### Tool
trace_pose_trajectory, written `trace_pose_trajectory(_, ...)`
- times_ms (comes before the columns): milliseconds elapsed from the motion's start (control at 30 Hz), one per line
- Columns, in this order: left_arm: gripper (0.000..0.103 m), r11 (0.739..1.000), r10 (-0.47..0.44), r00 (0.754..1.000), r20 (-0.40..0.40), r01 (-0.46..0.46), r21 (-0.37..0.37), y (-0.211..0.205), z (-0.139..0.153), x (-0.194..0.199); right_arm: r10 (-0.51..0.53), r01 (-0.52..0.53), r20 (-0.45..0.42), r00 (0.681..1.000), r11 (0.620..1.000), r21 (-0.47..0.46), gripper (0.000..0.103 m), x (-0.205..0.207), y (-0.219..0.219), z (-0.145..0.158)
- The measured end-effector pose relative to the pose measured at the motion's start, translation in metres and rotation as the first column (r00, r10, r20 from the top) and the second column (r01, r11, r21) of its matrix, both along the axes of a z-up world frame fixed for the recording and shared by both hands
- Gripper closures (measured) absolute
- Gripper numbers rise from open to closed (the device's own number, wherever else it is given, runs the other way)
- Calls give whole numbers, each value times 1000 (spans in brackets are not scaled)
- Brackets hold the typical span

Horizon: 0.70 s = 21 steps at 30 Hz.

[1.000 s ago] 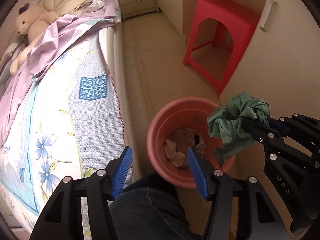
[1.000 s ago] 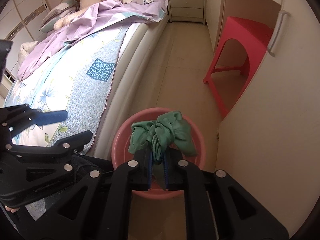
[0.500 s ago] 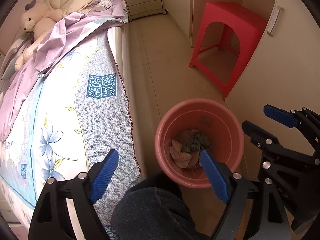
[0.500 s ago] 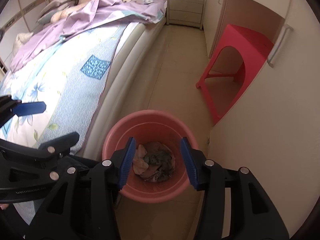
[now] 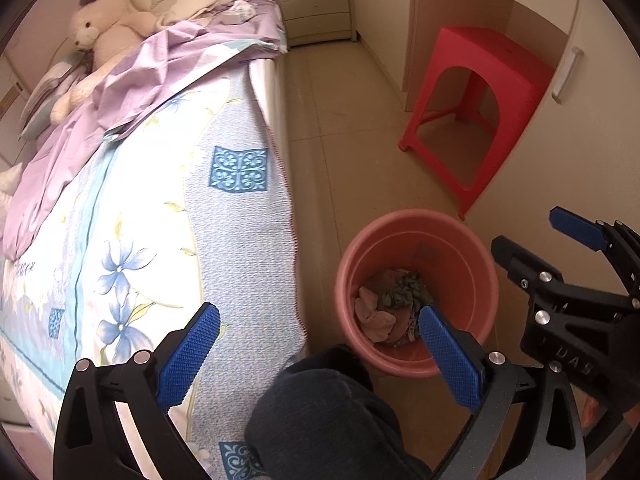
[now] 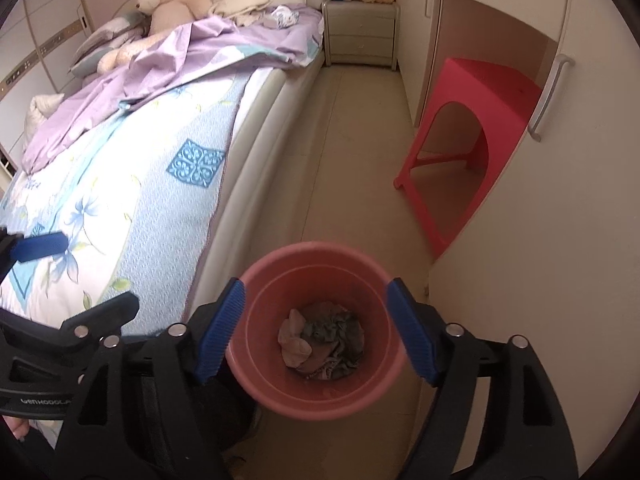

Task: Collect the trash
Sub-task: 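Move both tools back toward the white tissue and grey cord on the bed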

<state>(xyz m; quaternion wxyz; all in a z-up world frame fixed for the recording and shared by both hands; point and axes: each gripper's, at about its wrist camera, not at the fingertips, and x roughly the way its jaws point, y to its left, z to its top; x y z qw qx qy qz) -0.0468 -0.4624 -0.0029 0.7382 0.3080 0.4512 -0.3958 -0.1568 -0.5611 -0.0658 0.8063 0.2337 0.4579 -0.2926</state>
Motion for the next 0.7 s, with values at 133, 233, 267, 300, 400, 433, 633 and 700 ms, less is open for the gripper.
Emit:
trace_pose_trajectory(133, 5, 999, 48, 999, 2, -47, -16, 20, 8, 10, -10, 11, 20, 1000, 999, -34, 19, 10, 7, 8)
trace_pose_trajectory(233, 5, 995, 95, 996, -2, -95, -27, 39, 13, 18, 24, -22, 48, 999, 999, -44, 19, 20, 18, 15)
trace_pose_trajectory(267, 5, 993, 112, 994, -3, -112, -31, 46, 15, 22, 43, -41, 41, 998, 998, -47, 19, 25, 23, 16)
trace_pose_trajectory(300, 5, 991, 132, 991, -4, -132, -37, 56, 17, 26, 60, -58, 33, 998, 997, -58, 18, 31, 28, 18)
trace_pose_trajectory(400, 5, 980, 194, 981, -3, -194, -46, 85, 23, 38, 128, -125, 49, 991, 991, -46, 18, 47, 47, 21)
trace_pose_trajectory(433, 5, 975, 215, 977, -6, -215, -50, 95, 25, 42, 140, -137, 55, 989, 990, -42, 18, 50, 52, 23)
trace_pose_trajectory(633, 5, 937, 343, 939, -12, -343, -60, 157, 30, 66, 206, -206, 101, 973, 979, -14, 18, 81, 89, 30)
trace_pose_trajectory(700, 5, 924, 378, 926, -15, -378, -62, 177, 31, 72, 233, -233, 112, 966, 972, -16, 18, 90, 103, 34)
